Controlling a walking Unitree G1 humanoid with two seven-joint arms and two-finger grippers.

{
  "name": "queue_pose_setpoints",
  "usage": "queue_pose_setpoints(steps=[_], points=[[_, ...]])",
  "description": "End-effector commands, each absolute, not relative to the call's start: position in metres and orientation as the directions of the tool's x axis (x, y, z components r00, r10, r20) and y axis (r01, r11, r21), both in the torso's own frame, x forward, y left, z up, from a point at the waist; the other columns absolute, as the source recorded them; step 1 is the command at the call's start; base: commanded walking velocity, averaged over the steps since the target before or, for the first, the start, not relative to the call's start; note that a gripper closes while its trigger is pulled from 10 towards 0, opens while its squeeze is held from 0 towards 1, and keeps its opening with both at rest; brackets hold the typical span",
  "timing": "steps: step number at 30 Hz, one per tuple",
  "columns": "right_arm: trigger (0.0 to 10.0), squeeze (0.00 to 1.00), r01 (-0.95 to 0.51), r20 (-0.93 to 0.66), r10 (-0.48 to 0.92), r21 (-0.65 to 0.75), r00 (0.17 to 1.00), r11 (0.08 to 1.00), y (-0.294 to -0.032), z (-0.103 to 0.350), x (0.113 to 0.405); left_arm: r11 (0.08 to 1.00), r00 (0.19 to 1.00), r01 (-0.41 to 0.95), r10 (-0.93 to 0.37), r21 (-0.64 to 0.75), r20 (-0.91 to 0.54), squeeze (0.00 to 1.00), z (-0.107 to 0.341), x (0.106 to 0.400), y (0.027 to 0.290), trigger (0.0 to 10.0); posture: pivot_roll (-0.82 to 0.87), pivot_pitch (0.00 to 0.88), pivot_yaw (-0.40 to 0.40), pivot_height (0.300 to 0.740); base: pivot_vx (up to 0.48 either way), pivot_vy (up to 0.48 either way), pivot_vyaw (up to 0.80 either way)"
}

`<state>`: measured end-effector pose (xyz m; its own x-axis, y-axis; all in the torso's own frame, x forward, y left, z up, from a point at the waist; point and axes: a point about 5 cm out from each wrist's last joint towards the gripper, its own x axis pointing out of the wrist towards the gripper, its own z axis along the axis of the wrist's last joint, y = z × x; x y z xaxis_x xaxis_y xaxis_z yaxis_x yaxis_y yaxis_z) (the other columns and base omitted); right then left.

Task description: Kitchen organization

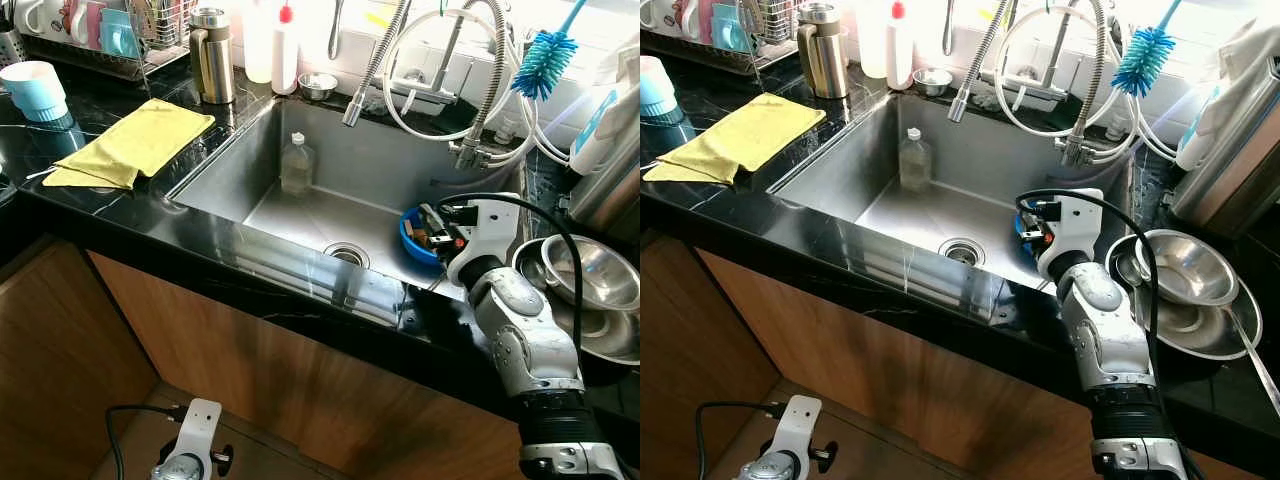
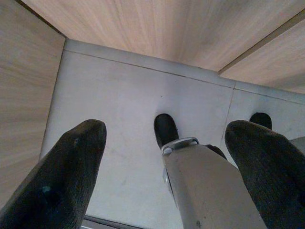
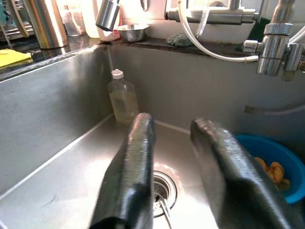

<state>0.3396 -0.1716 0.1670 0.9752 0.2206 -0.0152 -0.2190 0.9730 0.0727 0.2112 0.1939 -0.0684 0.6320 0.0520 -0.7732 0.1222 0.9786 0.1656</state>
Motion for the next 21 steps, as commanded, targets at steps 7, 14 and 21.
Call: queue_pose_setpoints(steps=[7,14,21], points=[[10.0,0.0,-0.201,0.139,0.203,-0.03,0.969,0.979,-0.168,0.193,0.332,0.98,0.618,0.123,0.047,0.156,-0.785,0.0,-0.07,0.209,0.192,10.0,0.17,0.106,-0.122,0.736,0.0,0.0,0.0],[10.0,0.0,-0.169,0.277,0.204,-0.145,0.939,0.975,-0.16,0.214,0.316,0.981,0.623,0.12,0.045,0.152,-0.781,0.0,-0.07,0.209,0.192,10.0,0.16,0.106,-0.121,0.736,0.0,0.0,0.0],[10.0,0.0,-0.104,0.377,0.161,-0.167,0.912,0.98,-0.16,0.221,0.304,0.981,0.629,0.122,0.04,0.15,-0.776,0.0,-0.07,0.209,0.191,10.0,0.16,0.101,-0.122,0.736,0.0,0.0,0.0]])
